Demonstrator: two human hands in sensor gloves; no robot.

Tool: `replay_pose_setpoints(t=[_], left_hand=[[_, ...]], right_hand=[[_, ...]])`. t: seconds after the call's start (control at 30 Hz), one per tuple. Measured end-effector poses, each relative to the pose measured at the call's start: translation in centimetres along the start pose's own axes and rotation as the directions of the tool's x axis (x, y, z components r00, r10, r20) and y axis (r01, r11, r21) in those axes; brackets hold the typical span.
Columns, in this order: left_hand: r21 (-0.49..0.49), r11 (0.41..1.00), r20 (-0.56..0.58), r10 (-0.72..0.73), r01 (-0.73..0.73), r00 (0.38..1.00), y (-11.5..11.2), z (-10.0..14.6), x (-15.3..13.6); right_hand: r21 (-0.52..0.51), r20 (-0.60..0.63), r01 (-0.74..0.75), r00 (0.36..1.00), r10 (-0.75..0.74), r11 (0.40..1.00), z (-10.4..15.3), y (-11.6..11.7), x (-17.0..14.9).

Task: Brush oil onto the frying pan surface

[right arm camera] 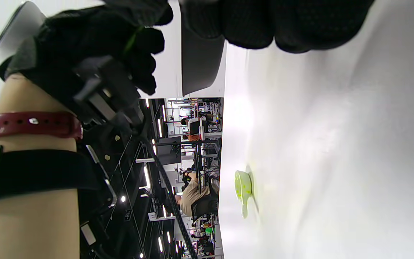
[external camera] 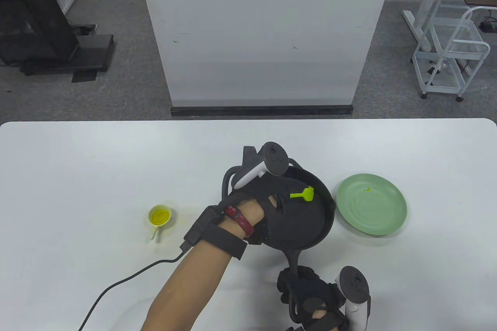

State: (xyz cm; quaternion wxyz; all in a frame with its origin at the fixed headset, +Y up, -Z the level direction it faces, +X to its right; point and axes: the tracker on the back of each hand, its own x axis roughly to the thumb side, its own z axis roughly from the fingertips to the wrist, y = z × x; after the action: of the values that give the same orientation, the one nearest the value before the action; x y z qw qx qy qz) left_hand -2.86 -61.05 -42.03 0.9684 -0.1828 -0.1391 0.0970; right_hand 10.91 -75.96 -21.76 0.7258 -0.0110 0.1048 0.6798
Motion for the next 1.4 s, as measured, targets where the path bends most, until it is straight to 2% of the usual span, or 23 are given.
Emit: replay_pose_setpoints(t=[0.2,0.5,0.67,0.97,1.13,1.4], left_hand=[[0.021,0.998,-0.075,-0.062,0.063,0.995,0.9,0.9,-1.4],[-0.018,0.992,-0.178,-0.123,0.122,0.976,1.7,2.3,-3.9],[0.016,0.97,-0.217,-0.233,0.242,0.948,2.4,3.4,-4.1],[0.097,0.93,-0.237,-0.323,0.353,0.916,3.7,5.6,-2.7],[0.097,0.894,-0.23,-0.407,0.437,0.884,3.3,6.2,-0.9],[0.049,0.953,-0.124,-0.29,0.298,0.949,2.0,4.9,0.5]], right_hand=[[-0.002,0.006,-0.003,1.0,0.003,1.0,0.0,0.0,0.0],[-0.015,0.012,-0.008,1.0,0.008,1.0,0.1,-0.2,0.1],[-0.02,0.005,0.002,1.0,-0.002,1.0,0.2,-0.3,0.0],[-0.017,0.0,0.009,1.0,-0.009,1.0,0.2,-0.3,0.0],[-0.014,0.001,0.003,1.0,-0.003,1.0,0.1,-0.2,0.0],[-0.001,-0.004,0.011,1.0,-0.011,1.0,0.1,-0.1,-0.1]])
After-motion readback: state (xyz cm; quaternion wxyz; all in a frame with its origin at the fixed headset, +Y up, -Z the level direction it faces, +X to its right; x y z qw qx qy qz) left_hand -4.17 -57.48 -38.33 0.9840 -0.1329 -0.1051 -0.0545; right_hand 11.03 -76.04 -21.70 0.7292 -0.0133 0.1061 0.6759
